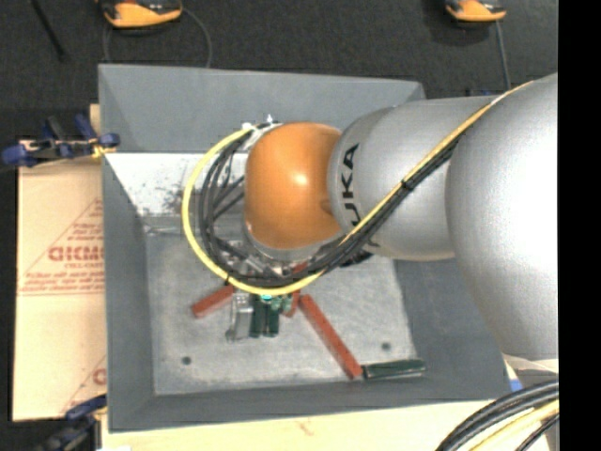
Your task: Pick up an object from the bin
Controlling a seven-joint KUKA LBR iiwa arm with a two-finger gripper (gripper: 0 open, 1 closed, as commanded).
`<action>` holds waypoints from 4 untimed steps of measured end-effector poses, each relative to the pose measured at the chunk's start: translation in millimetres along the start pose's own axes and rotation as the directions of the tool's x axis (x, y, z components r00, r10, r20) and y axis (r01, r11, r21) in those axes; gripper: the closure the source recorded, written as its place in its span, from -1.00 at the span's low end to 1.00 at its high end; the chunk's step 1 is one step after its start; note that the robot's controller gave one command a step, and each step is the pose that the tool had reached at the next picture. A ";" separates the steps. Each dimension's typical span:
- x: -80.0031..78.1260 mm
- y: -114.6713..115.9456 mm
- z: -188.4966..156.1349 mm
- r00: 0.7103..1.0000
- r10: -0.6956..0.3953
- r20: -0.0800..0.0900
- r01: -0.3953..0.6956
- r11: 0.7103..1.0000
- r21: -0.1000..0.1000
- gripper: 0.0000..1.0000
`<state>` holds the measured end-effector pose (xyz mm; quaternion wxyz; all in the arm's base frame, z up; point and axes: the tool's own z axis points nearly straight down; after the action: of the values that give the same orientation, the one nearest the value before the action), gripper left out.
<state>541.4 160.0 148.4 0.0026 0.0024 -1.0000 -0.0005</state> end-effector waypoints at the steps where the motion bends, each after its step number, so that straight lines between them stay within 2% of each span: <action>1: -30.4 -52.1 81.0 1.000 0.017 0.003 -0.017 1.000 0.002 -1.00; 2: -31.2 -48.4 77.0 1.000 0.016 0.008 -0.016 1.000 -0.002 1.00; 3: -7.8 -33.2 77.6 0.934 -0.357 0.007 0.357 0.934 0.003 1.00; 4: -27.9 0.3 77.4 0.794 -0.608 0.009 0.608 0.794 0.005 1.00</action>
Offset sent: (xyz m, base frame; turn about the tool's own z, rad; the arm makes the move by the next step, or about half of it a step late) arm 0.0297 -0.0484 -0.0784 0.0123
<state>568.9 160.5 70.8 -0.0026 0.3233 -0.9463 -0.0001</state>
